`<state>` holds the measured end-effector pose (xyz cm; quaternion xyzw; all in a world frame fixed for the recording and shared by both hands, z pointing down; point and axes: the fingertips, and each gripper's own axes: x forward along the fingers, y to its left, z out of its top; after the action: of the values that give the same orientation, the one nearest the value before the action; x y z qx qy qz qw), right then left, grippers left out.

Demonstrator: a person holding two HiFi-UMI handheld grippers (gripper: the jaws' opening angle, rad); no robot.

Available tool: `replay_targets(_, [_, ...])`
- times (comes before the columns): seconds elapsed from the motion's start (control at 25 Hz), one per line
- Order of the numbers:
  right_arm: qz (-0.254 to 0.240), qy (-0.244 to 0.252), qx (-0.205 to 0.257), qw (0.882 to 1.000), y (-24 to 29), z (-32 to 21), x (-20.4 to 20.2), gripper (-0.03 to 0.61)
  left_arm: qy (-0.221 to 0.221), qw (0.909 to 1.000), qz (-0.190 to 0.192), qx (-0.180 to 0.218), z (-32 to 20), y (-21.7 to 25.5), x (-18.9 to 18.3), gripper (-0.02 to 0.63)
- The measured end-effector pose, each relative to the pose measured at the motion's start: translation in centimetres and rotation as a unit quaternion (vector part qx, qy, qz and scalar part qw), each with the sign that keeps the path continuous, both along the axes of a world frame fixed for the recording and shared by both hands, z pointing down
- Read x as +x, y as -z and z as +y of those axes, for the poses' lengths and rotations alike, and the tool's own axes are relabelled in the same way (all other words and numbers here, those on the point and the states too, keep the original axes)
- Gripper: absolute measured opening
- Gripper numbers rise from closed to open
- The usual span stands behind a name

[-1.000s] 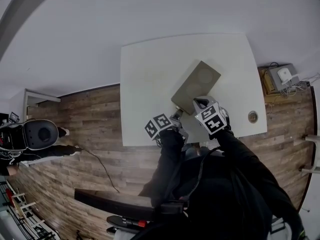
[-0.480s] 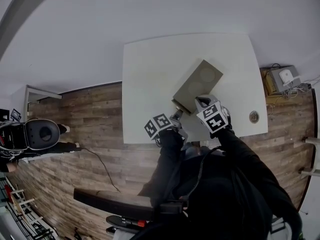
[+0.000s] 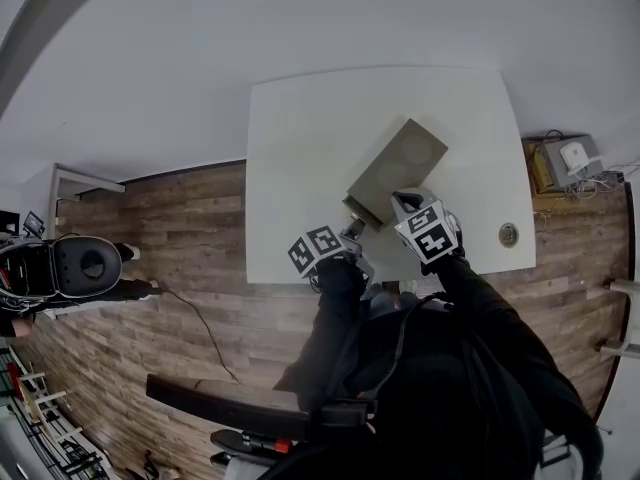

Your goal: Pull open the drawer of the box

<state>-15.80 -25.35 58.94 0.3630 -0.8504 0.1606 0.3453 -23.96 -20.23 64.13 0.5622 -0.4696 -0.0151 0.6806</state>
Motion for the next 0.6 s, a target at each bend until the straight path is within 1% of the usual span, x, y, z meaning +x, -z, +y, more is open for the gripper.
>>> replay_targets(0.6, [0.004, -0.001, 0.006, 1.0, -0.3, 0.1, 0.0, -0.008, 0.006, 1.0, -0.003, -0.001, 1.2, -0.1, -1.1, 0.021])
